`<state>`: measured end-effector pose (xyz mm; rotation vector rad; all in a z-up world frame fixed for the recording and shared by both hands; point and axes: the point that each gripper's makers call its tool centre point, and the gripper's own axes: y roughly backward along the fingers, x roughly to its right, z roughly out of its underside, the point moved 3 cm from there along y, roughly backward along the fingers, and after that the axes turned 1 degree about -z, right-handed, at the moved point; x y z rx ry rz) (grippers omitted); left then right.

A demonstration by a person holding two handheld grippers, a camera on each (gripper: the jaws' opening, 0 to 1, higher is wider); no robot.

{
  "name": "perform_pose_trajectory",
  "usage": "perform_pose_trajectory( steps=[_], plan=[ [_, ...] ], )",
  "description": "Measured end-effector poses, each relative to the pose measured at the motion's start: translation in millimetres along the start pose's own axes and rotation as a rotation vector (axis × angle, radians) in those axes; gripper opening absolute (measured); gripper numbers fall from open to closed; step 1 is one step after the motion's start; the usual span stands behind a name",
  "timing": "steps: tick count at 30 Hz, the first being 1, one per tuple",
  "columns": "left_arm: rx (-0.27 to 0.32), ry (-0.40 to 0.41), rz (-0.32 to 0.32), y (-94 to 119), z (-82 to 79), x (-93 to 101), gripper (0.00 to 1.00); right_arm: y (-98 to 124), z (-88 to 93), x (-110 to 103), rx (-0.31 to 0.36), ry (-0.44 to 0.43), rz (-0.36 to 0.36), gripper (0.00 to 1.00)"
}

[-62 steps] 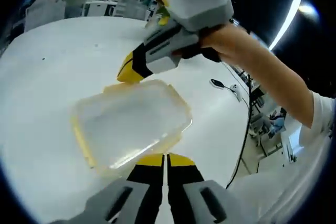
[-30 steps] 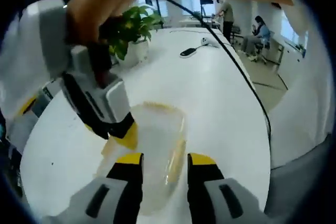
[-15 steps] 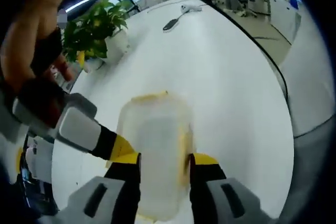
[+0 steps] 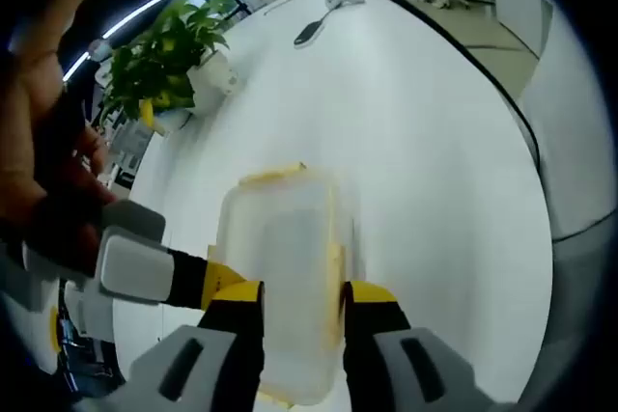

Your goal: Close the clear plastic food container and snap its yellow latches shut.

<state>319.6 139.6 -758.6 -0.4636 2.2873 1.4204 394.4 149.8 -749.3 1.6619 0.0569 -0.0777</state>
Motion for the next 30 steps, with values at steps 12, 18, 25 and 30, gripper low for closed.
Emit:
perform_pose_trajectory(
  steps=[12, 18, 25, 30],
  plan=[
    [0.003, -0.027, -0.013, 0.3, 0.7, 2.8, 0.25, -8.7, 1.0, 8.9, 0.019, -0.051, -0.214, 0.30],
    [0.015, -0.031, -0.003, 0.6, 0.4, 3.2, 0.25, -10.7, 0.6, 9.1, -0.027, -0.035, -0.256, 0.29],
    [0.015, -0.033, 0.002, -1.2, -0.8, 2.9, 0.25, -9.8, 4.2, 13.1, -0.011, -0.031, -0.287, 0.24],
    [0.014, -0.052, 0.010, -1.6, -1.2, 2.4, 0.25, -10.0, 3.9, 12.4, -0.011, -0.022, -0.287, 0.24]
  ],
)
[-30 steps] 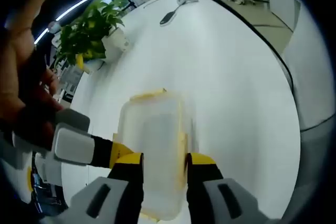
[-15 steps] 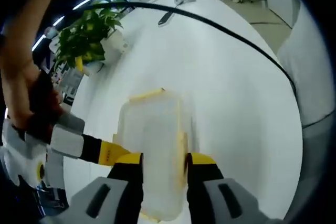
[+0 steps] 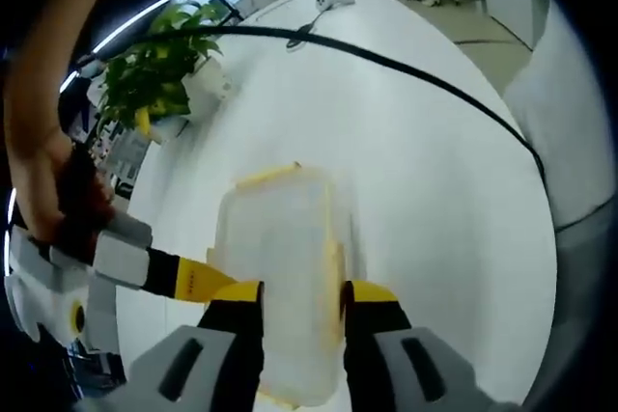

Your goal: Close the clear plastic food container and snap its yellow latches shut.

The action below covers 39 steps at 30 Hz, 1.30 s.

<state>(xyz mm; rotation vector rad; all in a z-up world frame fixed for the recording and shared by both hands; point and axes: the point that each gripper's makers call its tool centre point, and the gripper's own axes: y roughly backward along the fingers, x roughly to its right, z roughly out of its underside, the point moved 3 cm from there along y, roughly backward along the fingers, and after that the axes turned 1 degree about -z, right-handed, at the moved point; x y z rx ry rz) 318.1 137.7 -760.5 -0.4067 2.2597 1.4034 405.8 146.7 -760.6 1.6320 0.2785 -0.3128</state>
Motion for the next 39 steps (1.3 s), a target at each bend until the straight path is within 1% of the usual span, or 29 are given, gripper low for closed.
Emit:
perform_pose_trajectory(
  steps=[7, 9, 10, 11, 12, 13, 14, 15, 17, 18, 19, 20, 22, 24, 25, 26, 27, 28, 30, 31, 33, 34, 37, 39],
  plan=[
    [0.004, -0.009, 0.002, 1.0, 1.5, 1.1, 0.25, -1.0, -0.5, -2.0, -0.008, 0.039, 0.002, 0.23],
    [-0.004, -0.013, -0.004, 0.3, 1.1, 1.9, 0.25, -0.5, 0.5, -1.7, 0.002, 0.035, 0.004, 0.23],
    [-0.017, -0.043, -0.013, 0.0, 2.1, 2.6, 0.25, -0.2, 0.8, -1.4, 0.007, 0.029, 0.002, 0.24],
    [-0.027, -0.080, -0.025, 0.0, 2.9, 2.2, 0.26, -0.5, 0.5, 0.8, 0.014, 0.003, -0.009, 0.25],
    [-0.039, -0.124, -0.039, -0.2, 4.3, 2.9, 0.26, -0.8, 0.3, 0.6, 0.014, 0.006, -0.003, 0.27],
    [-0.035, -0.081, -0.046, -0.3, 2.9, 6.0, 0.26, -0.4, -0.6, -2.4, 0.006, 0.026, 0.012, 0.28],
    [-0.037, -0.088, -0.046, -0.6, 1.8, 5.6, 0.26, -0.3, -1.4, -4.3, -0.004, 0.033, 0.031, 0.29],
    [-0.043, -0.087, -0.051, -0.6, 1.7, 5.7, 0.26, -0.3, -2.3, -7.4, -0.006, 0.068, 0.055, 0.31],
    [-0.050, -0.093, -0.062, -0.5, 1.1, 5.2, 0.27, -2.3, -0.1, -12.3, 0.002, 0.070, 0.078, 0.35],
    [-0.049, -0.091, -0.063, -0.4, 1.1, 4.5, 0.27, -2.6, 0.6, -12.4, 0.010, 0.057, 0.092, 0.37],
    [-0.050, -0.083, -0.063, -0.2, 1.3, 4.7, 0.27, -0.1, 1.0, -13.0, 0.024, 0.055, 0.123, 0.37],
    [-0.051, -0.089, -0.065, 0.2, 1.0, 4.5, 0.27, 0.3, 1.7, -13.8, 0.028, 0.060, 0.136, 0.36],
    [-0.060, -0.088, -0.074, 0.1, 0.4, 4.8, 0.27, 2.2, 1.5, -15.7, 0.067, 0.103, 0.181, 0.36],
    [-0.066, -0.084, -0.090, -0.4, -0.1, 5.5, 0.27, 2.7, 2.5, -18.9, 0.091, 0.138, 0.206, 0.35],
    [-0.070, -0.095, -0.101, -0.6, 0.1, 5.7, 0.27, 3.4, 2.1, -18.8, 0.101, 0.169, 0.213, 0.35],
    [-0.074, -0.095, -0.107, -1.5, -0.3, 6.3, 0.27, 3.5, 3.1, -19.3, 0.104, 0.181, 0.215, 0.35],
    [-0.082, -0.101, -0.121, -1.7, -0.5, 6.4, 0.28, 3.8, 4.9, -19.2, 0.112, 0.168, 0.211, 0.35],
    [-0.095, -0.137, -0.129, -1.8, -0.1, 6.6, 0.28, 4.0, 6.7, -18.9, 0.118, 0.185, 0.207, 0.35],
    [-0.113, -0.179, -0.144, -2.7, 1.2, 8.6, 0.29, 3.4, 14.0, -19.1, 0.093, 0.200, 0.195, 0.38],
    [-0.113, -0.175, -0.150, -3.1, 1.3, 9.8, 0.29, 0.4, 19.6, -21.5, 0.063, 0.205, 0.173, 0.43],
    [-0.111, -0.166, -0.159, -3.1, 1.2, 10.3, 0.30, -0.2, 18.7, -22.3, 0.094, 0.200, 0.179, 0.43],
    [-0.110, -0.159, -0.161, -3.2, 1.2, 10.6, 0.31, -1.8, 16.5, -24.1, 0.112, 0.232, 0.167, 0.43],
    [-0.102, -0.150, -0.173, -3.5, 1.1, 9.1, 0.30, -1.9, 16.1, -25.0, 0.107, 0.230, 0.157, 0.43],
    [-0.081, -0.113, -0.174, -3.4, 1.0, 8.8, 0.30, -4.3, 14.0, -26.0, 0.087, 0.245, 0.150, 0.43]
  ],
)
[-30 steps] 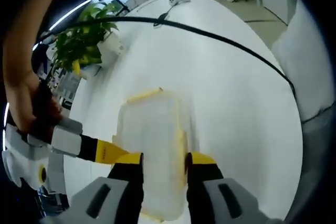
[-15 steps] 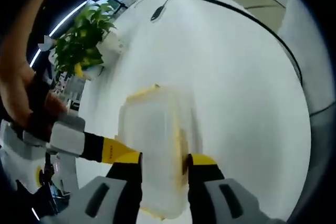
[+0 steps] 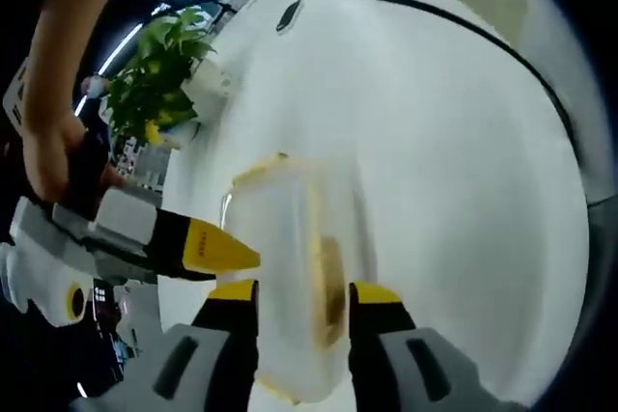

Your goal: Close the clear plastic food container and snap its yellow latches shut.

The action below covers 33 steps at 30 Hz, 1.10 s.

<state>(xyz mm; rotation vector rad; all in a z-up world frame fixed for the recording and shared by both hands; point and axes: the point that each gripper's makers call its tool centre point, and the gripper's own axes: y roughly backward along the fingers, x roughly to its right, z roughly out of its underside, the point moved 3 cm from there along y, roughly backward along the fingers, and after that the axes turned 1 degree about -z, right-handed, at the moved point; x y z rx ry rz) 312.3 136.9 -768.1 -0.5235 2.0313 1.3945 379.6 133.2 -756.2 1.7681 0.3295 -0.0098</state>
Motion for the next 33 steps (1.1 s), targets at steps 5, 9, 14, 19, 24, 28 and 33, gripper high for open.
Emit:
perform_pose_trajectory(
  steps=[5, 9, 14, 19, 24, 28, 33],
  plan=[
    [0.030, -0.017, -0.010, -0.6, 2.4, 2.2, 0.30, -2.5, -0.9, 2.0, -0.018, -0.002, -0.044, 0.41],
    [0.016, -0.033, -0.031, -2.3, 1.7, 5.2, 0.30, -5.1, -3.2, 4.9, -0.040, -0.017, -0.069, 0.38],
    [0.050, 0.010, -0.027, -1.7, 3.5, 5.6, 0.32, -4.4, -6.3, 7.5, 0.012, -0.032, -0.083, 0.30],
    [0.047, -0.014, -0.031, -3.2, 3.1, 5.9, 0.32, -6.3, -9.5, 11.0, -0.058, -0.030, -0.123, 0.29],
    [0.053, -0.046, -0.041, -6.0, 4.5, 10.3, 0.33, -12.4, -5.0, 9.5, -0.115, -0.044, -0.164, 0.29],
    [0.046, -0.048, -0.037, -4.7, 4.1, 10.0, 0.34, -13.7, -9.2, 7.0, -0.147, -0.054, -0.167, 0.31],
    [0.040, -0.073, -0.041, -2.8, 3.8, 11.2, 0.36, -9.2, -12.9, 2.9, -0.087, -0.076, -0.094, 0.33]
  ],
)
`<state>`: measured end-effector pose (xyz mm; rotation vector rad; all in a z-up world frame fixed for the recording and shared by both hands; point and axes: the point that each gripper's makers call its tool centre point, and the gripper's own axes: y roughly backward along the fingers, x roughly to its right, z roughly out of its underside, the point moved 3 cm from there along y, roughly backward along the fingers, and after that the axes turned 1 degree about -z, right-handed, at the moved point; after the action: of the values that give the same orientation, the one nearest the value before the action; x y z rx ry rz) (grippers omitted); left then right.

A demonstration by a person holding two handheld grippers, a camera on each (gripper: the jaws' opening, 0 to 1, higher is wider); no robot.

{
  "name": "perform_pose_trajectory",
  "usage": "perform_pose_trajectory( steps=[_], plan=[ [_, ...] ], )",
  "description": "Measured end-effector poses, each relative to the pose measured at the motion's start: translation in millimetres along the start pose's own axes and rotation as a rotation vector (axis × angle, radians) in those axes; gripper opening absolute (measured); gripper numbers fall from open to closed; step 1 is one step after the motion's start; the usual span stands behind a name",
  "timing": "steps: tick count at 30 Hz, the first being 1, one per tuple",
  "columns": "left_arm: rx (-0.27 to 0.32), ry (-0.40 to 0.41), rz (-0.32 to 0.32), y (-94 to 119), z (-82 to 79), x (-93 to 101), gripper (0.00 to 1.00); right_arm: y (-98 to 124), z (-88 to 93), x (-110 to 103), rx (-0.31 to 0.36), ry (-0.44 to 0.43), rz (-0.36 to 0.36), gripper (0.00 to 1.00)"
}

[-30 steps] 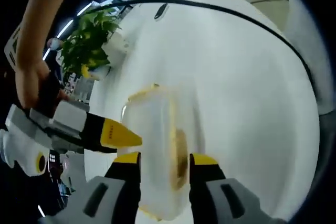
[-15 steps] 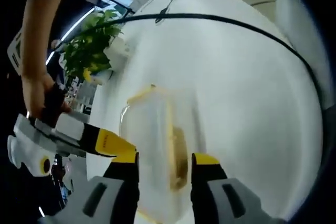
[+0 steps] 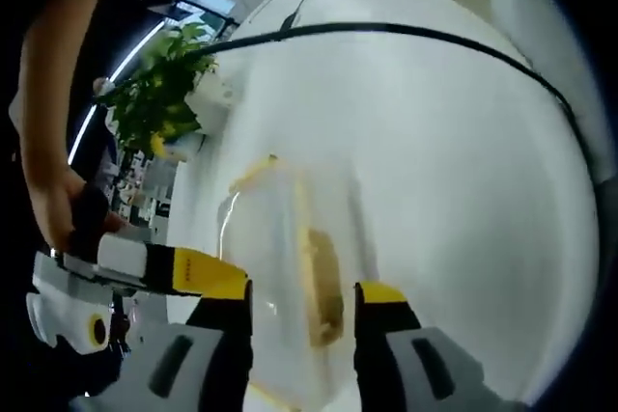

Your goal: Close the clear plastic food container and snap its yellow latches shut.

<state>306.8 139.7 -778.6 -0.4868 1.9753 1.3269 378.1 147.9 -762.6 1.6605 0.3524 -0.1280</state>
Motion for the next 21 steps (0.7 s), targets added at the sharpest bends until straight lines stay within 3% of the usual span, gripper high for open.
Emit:
perform_pose_trajectory(
  steps=[6, 8, 9, 11, 13, 17, 20, 21],
  plan=[
    [-0.004, -0.030, 0.006, 0.0, 0.0, 10.1, 0.50, 5.9, 0.1, -8.1, 0.098, -0.079, 0.160, 0.32],
    [-0.005, -0.090, 0.051, 1.7, 2.0, 10.3, 0.53, 9.1, 2.5, -9.9, 0.132, -0.089, 0.220, 0.32],
    [0.000, -0.074, 0.079, 3.2, 2.2, 10.8, 0.55, 10.2, 2.6, -10.9, 0.144, -0.085, 0.246, 0.32],
    [0.038, 0.073, 0.122, 6.0, -3.2, 8.7, 0.56, 13.7, 2.2, -12.6, 0.183, -0.049, 0.326, 0.33],
    [0.084, 0.209, 0.137, 7.8, -6.4, 1.3, 0.55, 18.5, 6.7, -7.9, 0.234, -0.066, 0.428, 0.35],
    [0.146, 0.344, 0.146, 8.5, -5.9, -5.0, 0.52, 25.9, 25.4, -9.1, 0.358, -0.168, 0.580, 0.45],
    [0.166, 0.449, 0.102, 6.4, -3.2, -14.5, 0.45, 30.5, 38.9, -19.4, 0.456, -0.193, 0.641, 0.45],
    [0.128, 0.488, 0.050, 4.1, 3.7, -21.2, 0.43, 31.0, 41.5, -23.0, 0.499, -0.217, 0.651, 0.45]
  ],
)
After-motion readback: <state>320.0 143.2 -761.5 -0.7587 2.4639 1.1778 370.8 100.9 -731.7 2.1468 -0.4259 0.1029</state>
